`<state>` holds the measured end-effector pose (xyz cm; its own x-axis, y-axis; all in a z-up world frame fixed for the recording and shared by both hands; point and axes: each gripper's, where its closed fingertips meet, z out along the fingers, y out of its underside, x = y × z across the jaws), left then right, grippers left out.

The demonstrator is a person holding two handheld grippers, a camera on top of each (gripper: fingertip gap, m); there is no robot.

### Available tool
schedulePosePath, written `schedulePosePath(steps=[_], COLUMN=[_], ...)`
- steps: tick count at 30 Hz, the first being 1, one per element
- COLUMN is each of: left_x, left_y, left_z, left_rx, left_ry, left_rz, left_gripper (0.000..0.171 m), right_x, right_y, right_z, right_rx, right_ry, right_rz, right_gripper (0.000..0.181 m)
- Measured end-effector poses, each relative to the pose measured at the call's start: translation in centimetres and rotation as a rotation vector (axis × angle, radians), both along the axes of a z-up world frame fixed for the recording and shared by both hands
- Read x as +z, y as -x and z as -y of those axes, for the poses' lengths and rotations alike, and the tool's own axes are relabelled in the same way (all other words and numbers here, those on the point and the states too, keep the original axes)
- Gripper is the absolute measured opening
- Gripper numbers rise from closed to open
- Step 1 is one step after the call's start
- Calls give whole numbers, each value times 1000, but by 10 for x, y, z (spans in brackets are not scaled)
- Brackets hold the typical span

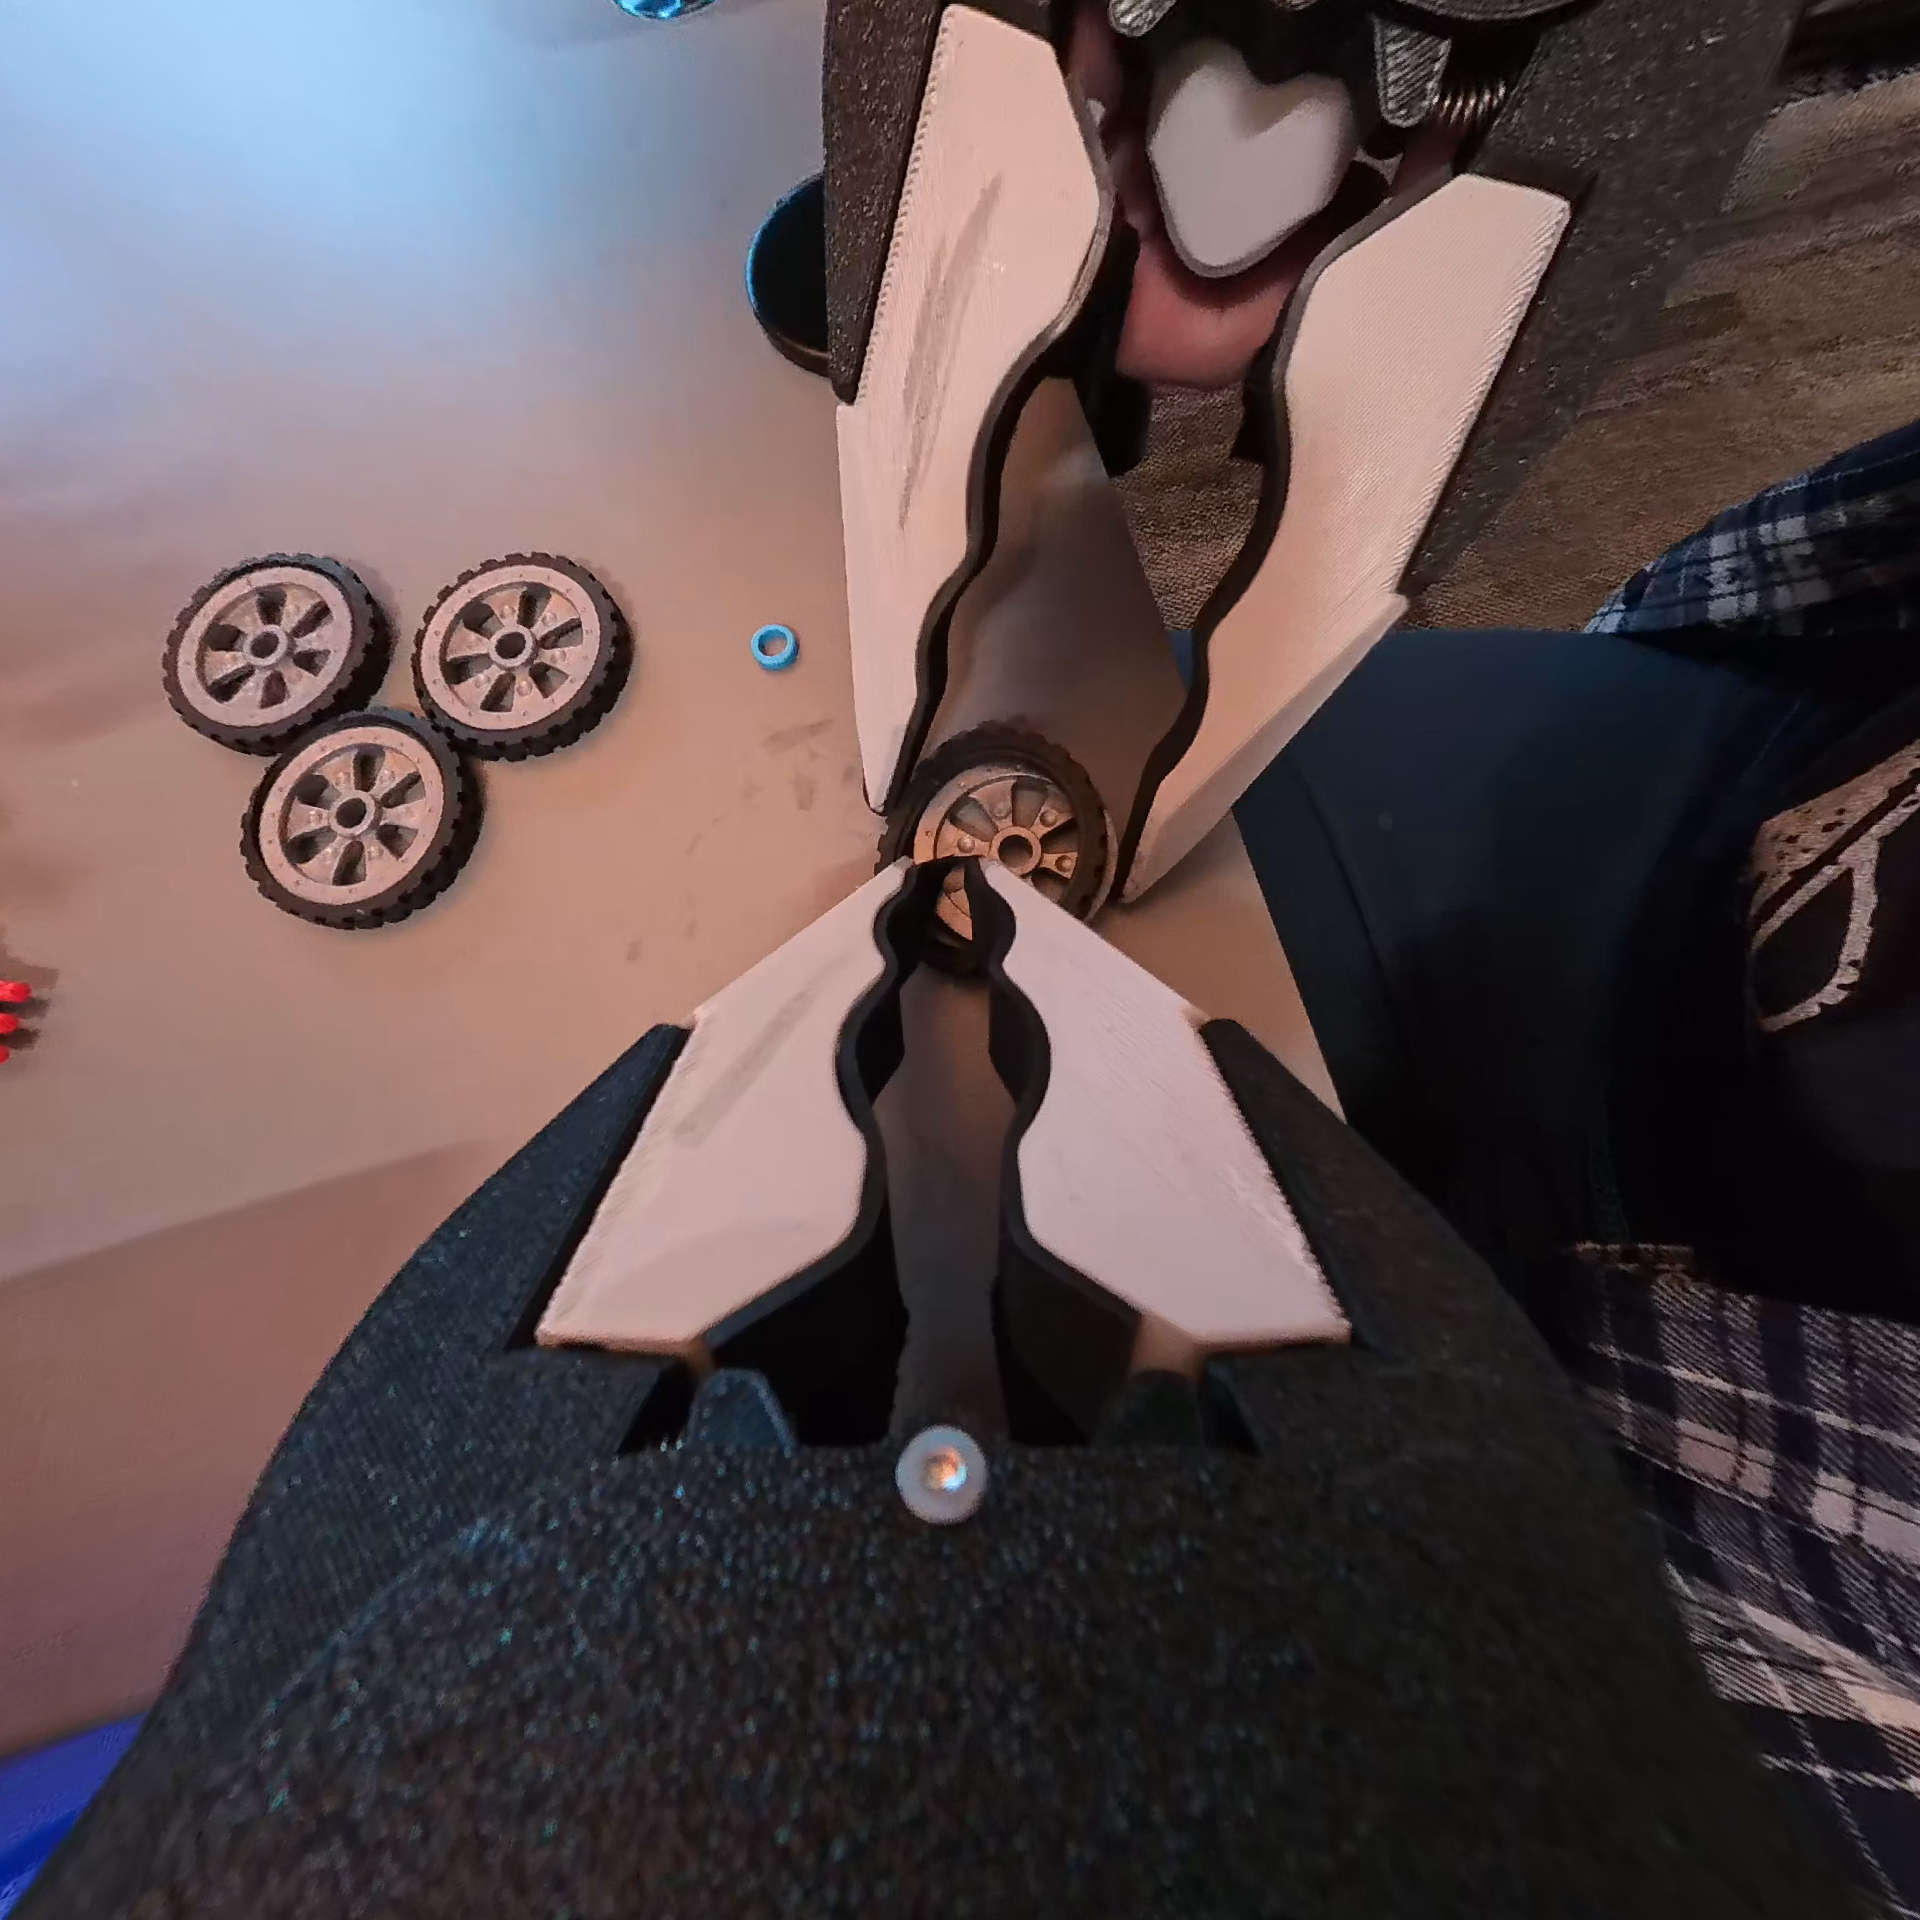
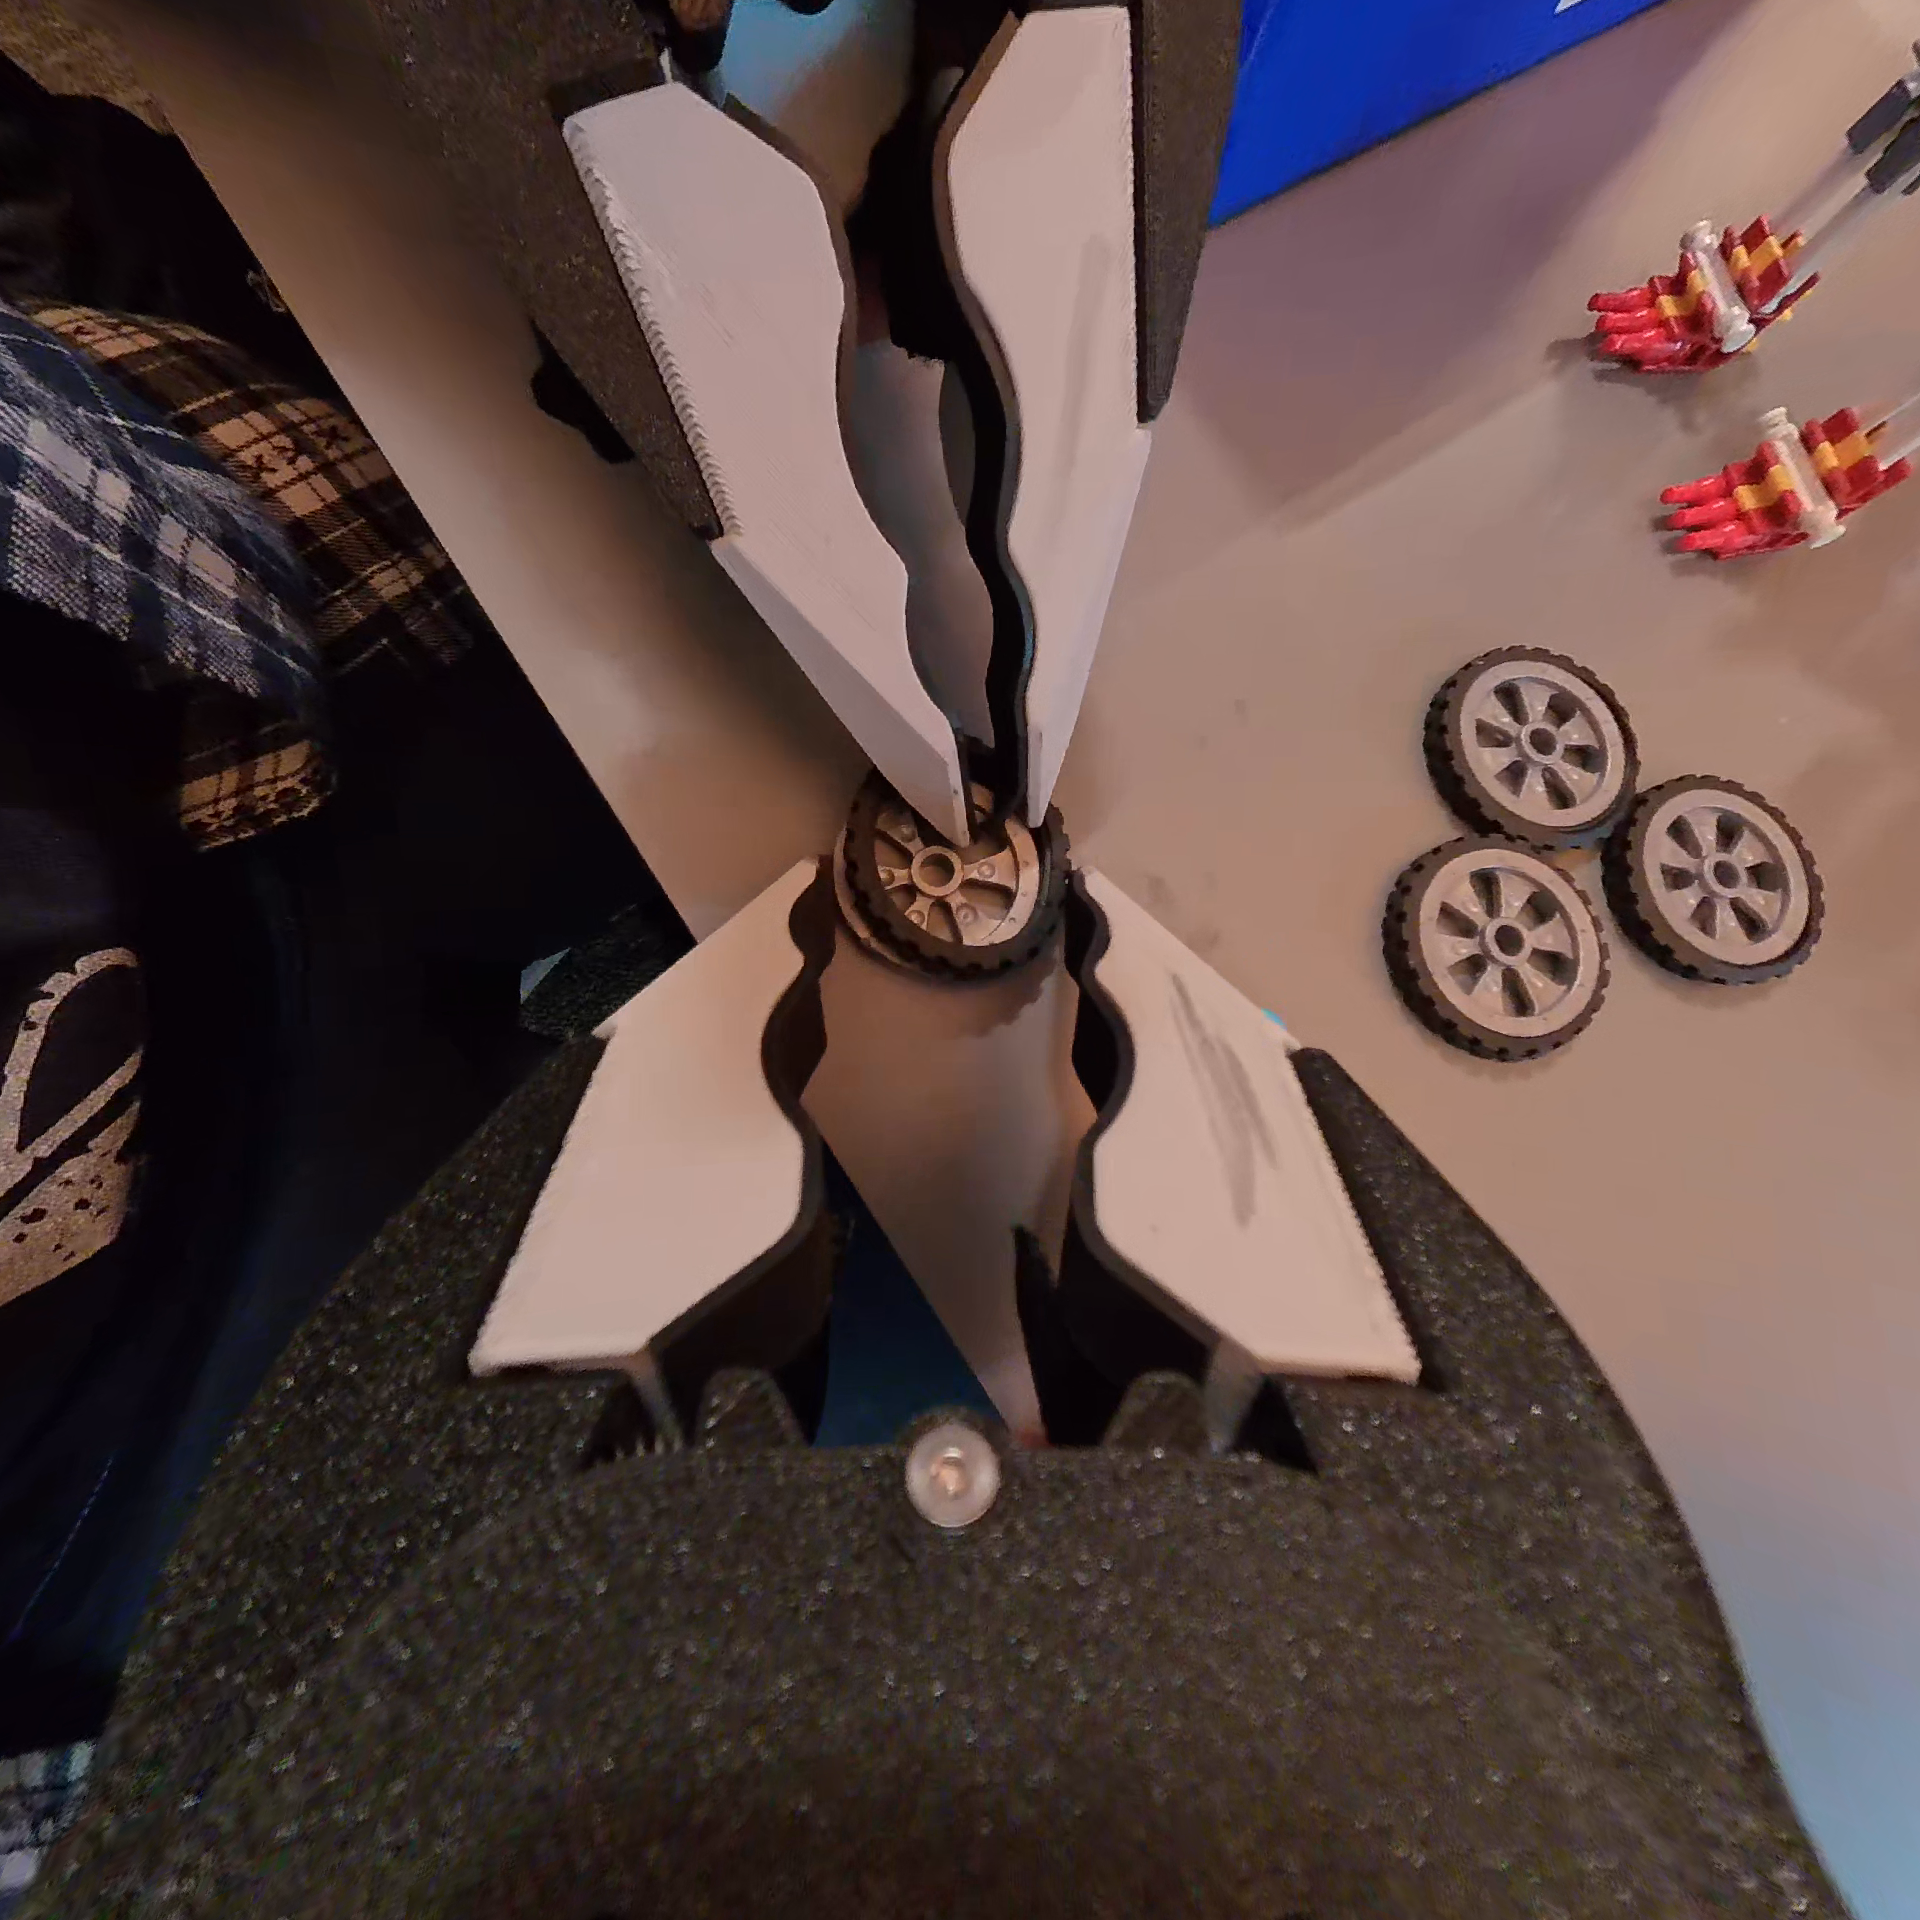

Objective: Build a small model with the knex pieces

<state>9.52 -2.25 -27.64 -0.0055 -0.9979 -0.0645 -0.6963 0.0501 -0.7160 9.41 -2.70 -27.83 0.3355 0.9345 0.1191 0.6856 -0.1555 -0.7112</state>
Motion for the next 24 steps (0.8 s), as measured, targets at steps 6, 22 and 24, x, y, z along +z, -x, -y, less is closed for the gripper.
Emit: schedulePosePath(steps=[6,22,24], left_x=[0,1,1], left_y=[0,-1,-1], left_z=[0,0,-2], left_rx=[3,-6,12], left_ry=[-19,-1,14], left_rz=[3,-11,-11], left_gripper=[7,8,9], right_x=[0,1,1], right_y=[0,-3,-4], right_z=[0,0,-2], right_rx=[-3,-10,-5], right_ry=[0,-8,-2], right_rz=[-7,22,32], right_gripper=[44,43,43])
